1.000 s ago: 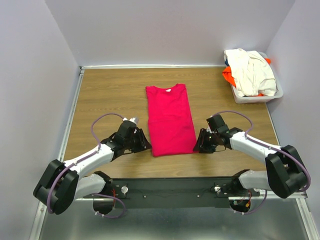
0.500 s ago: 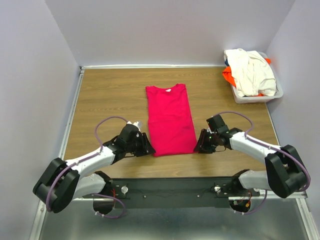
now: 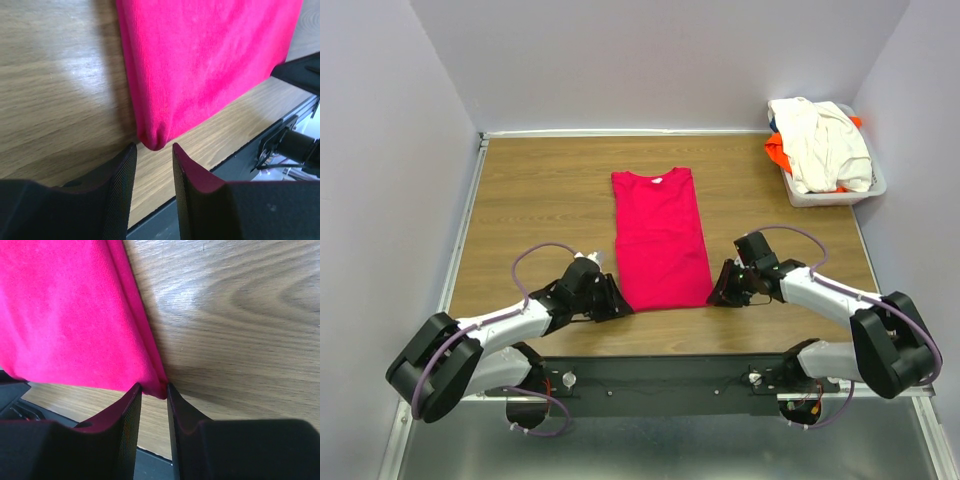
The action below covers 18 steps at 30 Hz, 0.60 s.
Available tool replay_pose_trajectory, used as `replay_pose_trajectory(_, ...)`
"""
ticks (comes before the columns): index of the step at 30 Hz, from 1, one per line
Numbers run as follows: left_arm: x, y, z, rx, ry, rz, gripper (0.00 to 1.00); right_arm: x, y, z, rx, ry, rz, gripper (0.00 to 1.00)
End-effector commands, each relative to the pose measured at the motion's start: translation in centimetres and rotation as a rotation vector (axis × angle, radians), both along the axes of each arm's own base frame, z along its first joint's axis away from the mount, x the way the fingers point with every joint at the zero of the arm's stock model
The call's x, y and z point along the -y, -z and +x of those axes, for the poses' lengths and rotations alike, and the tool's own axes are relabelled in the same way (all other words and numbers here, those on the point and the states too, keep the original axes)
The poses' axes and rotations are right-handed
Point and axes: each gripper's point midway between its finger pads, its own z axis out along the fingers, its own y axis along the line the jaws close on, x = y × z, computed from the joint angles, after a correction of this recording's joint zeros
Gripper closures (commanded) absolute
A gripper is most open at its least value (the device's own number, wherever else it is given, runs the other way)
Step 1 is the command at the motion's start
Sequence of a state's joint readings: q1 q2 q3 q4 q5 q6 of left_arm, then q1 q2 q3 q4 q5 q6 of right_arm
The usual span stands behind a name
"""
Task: Fold and stack the t-shirts
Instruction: Fold the tshirt
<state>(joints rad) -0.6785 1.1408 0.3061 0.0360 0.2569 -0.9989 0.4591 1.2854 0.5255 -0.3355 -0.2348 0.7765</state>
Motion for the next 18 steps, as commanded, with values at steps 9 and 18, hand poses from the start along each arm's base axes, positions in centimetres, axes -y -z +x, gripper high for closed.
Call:
replay_pose_trajectory(9,0.3,0.4,2.0,0.039,-0.061,0.02,0.61,0.7,1.2,-1.3,-0.016,0.016,-0.011,0.67)
replay_pose_trajectory(18,0.0,0.2,2.4,0.06,-0.069,0.035,0.73,0.5,0.9,-1.1,0.003,0.016,0.002,0.78)
